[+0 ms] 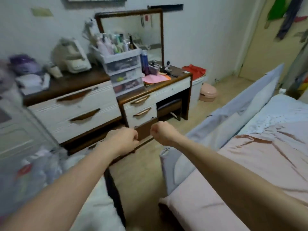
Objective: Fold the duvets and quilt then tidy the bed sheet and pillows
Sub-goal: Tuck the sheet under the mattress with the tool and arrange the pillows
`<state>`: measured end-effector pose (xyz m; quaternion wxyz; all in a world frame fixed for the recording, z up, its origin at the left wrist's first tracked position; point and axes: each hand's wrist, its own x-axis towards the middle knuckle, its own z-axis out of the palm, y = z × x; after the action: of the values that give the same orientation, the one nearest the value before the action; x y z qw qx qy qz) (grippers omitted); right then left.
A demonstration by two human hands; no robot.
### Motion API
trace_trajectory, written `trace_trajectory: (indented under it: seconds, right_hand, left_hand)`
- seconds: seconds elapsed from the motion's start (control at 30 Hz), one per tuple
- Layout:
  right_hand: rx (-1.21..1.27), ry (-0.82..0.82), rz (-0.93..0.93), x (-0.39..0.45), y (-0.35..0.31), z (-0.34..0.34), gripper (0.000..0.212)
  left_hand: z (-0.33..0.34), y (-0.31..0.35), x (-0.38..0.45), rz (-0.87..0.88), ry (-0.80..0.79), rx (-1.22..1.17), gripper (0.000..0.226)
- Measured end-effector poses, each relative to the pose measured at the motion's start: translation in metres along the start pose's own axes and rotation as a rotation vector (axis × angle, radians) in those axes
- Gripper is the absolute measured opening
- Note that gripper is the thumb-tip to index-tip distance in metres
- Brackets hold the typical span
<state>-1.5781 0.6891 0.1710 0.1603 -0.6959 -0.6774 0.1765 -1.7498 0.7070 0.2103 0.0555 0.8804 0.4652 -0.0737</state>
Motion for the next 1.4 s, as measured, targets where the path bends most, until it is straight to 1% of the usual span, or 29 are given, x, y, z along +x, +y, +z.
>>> trace_trajectory:
  seconds: [0.07, 0.13, 0.17, 0.23, 0.27, 0.3, 0.33, 0.4, 0.43, 0.47, 0.53, 0.57, 0.7, 0.8, 0.87, 0.9, 0.97, 1.03, 1.1, 1.17, 1.2, 1.23, 1.3, 1.4]
  right_hand:
    - [0.016, -0.088, -0.163, 0.022, -0.099, 0.034, 0.022]
    - [0.011, -0.190, -0.300, 0.036, -0.183, 0.068, 0.024]
    - [-0.021, -0.226, -0.408, 0.045, -0.246, 0.091, 0.026]
    - [-0.089, -0.249, -0.502, 0.055, -0.301, 0.112, 0.025]
    - [-0.107, -0.276, -0.614, 0.062, -0.366, 0.137, 0.022]
    - [-0.130, -0.285, -0.637, 0.064, -0.392, 0.145, 0.020]
    - [-0.129, -0.326, -0.730, 0.064, -0.443, 0.162, 0.019]
    - [-0.103, -0.355, -0.892, 0.061, -0.518, 0.188, 0.019]
    - [-0.116, -0.346, -0.943, 0.056, -0.542, 0.193, 0.021]
    - [-0.125, -0.342, -1.060, 0.048, -0.584, 0.207, 0.024]
    - [-0.098, -0.336, -1.186, 0.035, -0.634, 0.219, 0.027]
    - [-0.077, -0.350, -1.269, 0.021, -0.671, 0.230, 0.027]
    - [-0.056, -0.349, -1.413, -0.017, -0.743, 0.260, 0.027]
    - [-0.079, -0.300, -1.524, -0.045, -0.802, 0.279, 0.024]
    - [-0.107, -0.226, -1.610, -0.062, -0.854, 0.283, 0.023]
    - [-0.124, -0.159, -1.653, -0.072, -0.884, 0.282, 0.021]
    - [-0.128, 0.025, -1.754, -0.089, -0.943, 0.279, 0.025]
    - [-0.162, 0.210, -1.828, -0.106, -1.008, 0.271, 0.030]
    - [-0.284, 0.451, -1.893, -0.117, -1.064, 0.258, 0.032]
    - [-0.473, 0.684, -1.879, -0.127, -1.112, 0.248, 0.041]
    - [-0.576, 0.768, -1.849, -0.128, -1.128, 0.244, 0.046]
    - [-0.654, 0.832, -1.803, -0.129, -1.145, 0.241, 0.051]
    - [-0.748, 0.893, -1.714, -0.126, -1.166, 0.239, 0.056]
    - [-0.791, 0.894, -1.653, -0.123, -1.193, 0.236, 0.057]
  left_hand:
    - [-0.010, -0.092, -0.061, -0.182, -0.020, 0.023, 0.018]
    - [-0.012, -0.167, -0.117, -0.370, -0.024, 0.013, 0.017]
    - [-0.014, -0.216, -0.162, -0.489, -0.018, -0.018, 0.016]
    - [-0.015, -0.260, -0.204, -0.582, 0.019, -0.037, 0.018]
    - [-0.020, -0.297, -0.255, -0.714, 0.033, -0.017, 0.021]
    - [-0.021, -0.313, -0.274, -0.773, 0.036, -0.010, 0.026]
    - [-0.024, -0.339, -0.314, -0.883, 0.054, 0.004, 0.029]
    - [-0.029, -0.375, -0.372, -1.053, 0.064, 0.005, 0.029]
    - [-0.031, -0.389, -0.390, -1.103, 0.075, 0.012, 0.028]
    - [-0.031, -0.402, -0.425, -1.201, 0.082, 0.001, 0.028]
    - [-0.031, -0.418, -0.468, -1.300, 0.085, 0.004, 0.027]
    - [-0.029, -0.425, -0.502, -1.378, 0.095, 0.013, 0.026]
    - [-0.019, -0.441, -0.578, -1.591, 0.137, 0.005, 0.033]
    - [-0.009, -0.462, -0.635, -1.678, 0.197, -0.029, 0.037]
    - [-0.007, -0.484, -0.676, -1.718, 0.224, -0.046, 0.041]
    - [-0.009, -0.500, -0.697, -1.734, 0.247, -0.060, 0.045]
    - [-0.016, -0.537, -0.735, -1.736, 0.339, -0.067, 0.051]
    - [-0.034, -0.578, -0.770, -1.717, 0.459, -0.056, 0.052]
    - [-0.061, -0.613, -0.794, -1.705, 0.545, -0.016, 0.050]
    - [-0.093, -0.652, -0.818, -1.673, 0.591, 0.042, 0.047]
    - [-0.109, -0.669, -0.827, -1.652, 0.635, 0.057, 0.047]
    - [-0.126, -0.688, -0.836, -1.630, 0.685, 0.058, 0.046]
    - [-0.147, -0.716, -0.845, -1.574, 0.822, 0.032, 0.041]
    - [-0.158, -0.752, -0.847, -1.495, 1.068, -0.072, 0.034]
